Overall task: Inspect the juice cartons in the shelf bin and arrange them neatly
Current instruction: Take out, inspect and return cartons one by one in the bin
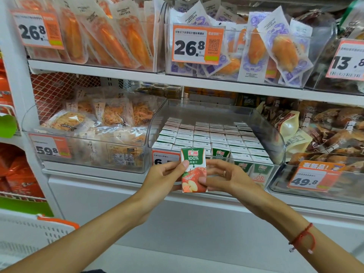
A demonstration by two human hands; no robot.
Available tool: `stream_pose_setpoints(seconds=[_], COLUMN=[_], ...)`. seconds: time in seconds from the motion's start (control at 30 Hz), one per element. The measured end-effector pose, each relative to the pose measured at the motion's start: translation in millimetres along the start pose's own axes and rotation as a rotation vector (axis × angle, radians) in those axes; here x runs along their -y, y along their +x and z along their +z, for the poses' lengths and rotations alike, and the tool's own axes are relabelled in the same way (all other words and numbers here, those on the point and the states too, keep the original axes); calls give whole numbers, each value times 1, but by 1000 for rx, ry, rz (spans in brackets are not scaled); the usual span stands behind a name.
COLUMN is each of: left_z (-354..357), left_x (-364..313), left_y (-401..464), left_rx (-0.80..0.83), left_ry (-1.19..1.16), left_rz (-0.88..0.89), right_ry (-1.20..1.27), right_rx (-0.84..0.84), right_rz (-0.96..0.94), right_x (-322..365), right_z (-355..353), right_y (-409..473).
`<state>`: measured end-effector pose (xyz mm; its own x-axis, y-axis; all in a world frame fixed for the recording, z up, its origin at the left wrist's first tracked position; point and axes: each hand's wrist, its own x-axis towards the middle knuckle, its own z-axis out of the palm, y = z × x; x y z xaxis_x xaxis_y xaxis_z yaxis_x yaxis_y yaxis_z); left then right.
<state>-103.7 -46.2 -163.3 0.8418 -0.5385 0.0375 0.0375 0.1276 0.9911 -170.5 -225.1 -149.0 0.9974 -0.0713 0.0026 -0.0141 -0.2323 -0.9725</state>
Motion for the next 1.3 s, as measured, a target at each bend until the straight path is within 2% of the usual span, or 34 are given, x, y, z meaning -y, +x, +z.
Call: stream_pose_setpoints(seconds=[0.1,0.2,0.33,0.43,0.6,0.7,0.8,0.9,1.0,1.17,1.3], left_z=[0,0,-3,1,-1,-1,-2,1,1,2,3], left_x=[-2,-2,1,2,6,4,3,2,6,9,8], left_y=[-1,-1,0,-2,-1,-2,0,0,1,-2,-2], left_rx=[-23,-49,-145,-143,-114,-57,-26,-27,-100,-167,-140], left_ry=[-20,3,98,63,-12,-67,-93,-73,51,126,87], left_rz=[7,26,115,73,-55,-117,-121,-104,-71,11,15], right_ry=[-5,-49,-268,-432,-331,-226,-25,43,-46,-316,-403], right_rx=[15,-75,-254,-309,-190,-121,58,159,85,-169,-171], right_rz=[-31,-39,-105,-174,-177,-16,191,189,134,31,11], right_x=[-1,-1,0,1,5,2,0,-1,-3,-6,-7], right_z=[1,4,16,26,25,21,17,16,17,18,19], right_y=[0,0,-3,-9,-8,-3,0,0,0,-3,-4])
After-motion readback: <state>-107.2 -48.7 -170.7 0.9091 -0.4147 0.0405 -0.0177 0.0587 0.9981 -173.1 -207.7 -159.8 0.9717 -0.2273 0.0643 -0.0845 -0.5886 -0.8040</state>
